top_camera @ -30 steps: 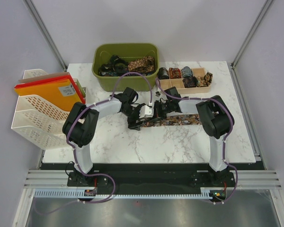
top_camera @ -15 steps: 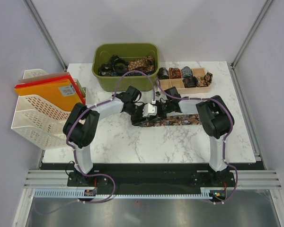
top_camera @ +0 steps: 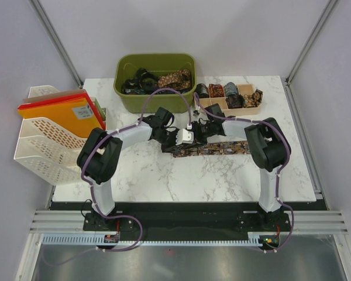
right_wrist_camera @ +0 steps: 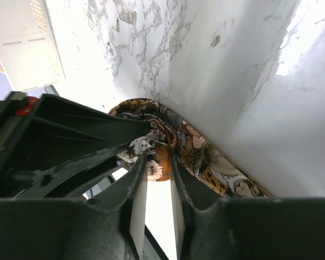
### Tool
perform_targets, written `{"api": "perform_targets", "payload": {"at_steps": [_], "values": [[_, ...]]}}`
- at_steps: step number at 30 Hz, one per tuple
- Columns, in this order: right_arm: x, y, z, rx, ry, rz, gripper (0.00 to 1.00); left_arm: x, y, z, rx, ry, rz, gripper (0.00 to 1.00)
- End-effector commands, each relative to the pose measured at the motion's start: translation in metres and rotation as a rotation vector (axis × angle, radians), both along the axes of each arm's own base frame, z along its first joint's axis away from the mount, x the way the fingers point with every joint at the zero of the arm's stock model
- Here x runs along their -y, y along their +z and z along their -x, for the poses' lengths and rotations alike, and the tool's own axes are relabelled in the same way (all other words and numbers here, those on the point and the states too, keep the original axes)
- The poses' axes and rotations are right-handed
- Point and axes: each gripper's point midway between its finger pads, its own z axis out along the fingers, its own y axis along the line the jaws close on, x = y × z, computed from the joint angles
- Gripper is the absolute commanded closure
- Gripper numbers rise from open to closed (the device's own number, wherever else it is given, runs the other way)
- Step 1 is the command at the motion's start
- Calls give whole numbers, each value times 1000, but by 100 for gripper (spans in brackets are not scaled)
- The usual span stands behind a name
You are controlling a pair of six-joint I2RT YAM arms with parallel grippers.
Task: Roll the ties
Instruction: Roll the tie at the center of the board.
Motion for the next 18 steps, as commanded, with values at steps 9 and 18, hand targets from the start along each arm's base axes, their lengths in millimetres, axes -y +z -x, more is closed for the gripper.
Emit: {"api": "perform_targets", "payload": {"at_steps": [9, 18], "values": [[24, 22, -29, 130, -34, 156, 62, -5, -2, 3, 19, -22, -21, 89], [28, -6, -22, 163, 48, 325, 59, -6, -2, 4, 18, -18, -23, 90]]}}
